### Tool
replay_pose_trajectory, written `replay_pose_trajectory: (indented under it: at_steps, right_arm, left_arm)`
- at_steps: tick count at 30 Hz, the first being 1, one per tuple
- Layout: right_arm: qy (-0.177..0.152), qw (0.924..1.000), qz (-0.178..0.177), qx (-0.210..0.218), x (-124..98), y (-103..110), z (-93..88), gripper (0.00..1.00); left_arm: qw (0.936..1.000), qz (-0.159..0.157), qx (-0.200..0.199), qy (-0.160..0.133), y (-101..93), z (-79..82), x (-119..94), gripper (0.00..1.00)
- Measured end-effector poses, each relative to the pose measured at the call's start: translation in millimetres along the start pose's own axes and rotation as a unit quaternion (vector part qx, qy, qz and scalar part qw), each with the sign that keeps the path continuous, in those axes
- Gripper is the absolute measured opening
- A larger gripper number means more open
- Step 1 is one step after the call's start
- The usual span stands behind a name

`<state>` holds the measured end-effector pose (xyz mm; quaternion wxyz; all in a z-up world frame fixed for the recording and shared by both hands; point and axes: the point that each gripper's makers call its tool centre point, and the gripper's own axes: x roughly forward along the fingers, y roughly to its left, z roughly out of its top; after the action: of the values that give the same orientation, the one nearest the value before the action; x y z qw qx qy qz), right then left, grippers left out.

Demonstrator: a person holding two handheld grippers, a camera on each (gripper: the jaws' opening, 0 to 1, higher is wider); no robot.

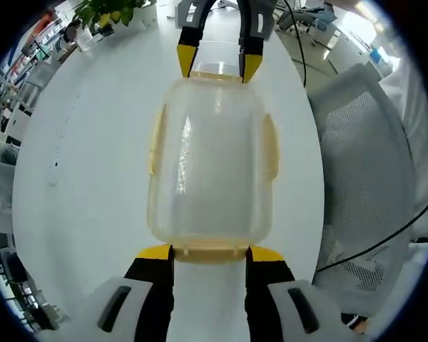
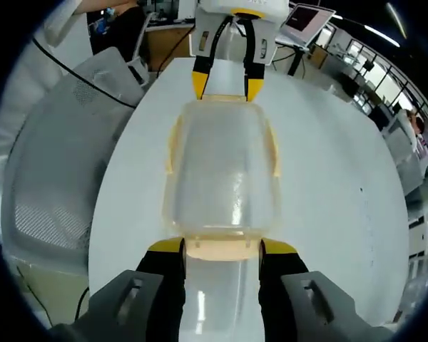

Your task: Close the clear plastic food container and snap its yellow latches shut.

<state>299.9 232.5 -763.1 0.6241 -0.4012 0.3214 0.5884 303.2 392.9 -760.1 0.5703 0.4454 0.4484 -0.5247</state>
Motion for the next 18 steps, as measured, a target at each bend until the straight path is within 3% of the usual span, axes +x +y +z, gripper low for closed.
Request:
replay_pose_trajectory:
  at_steps: [18]
  right_arm:
    - [0.01, 0.9996, -0.003, 0.025, -42, 4, -84.1, 0.36]
  left_arm:
    - [0.9997, -0.008, 0.025, -0.004, -2.4, 92.8, 23, 0.33]
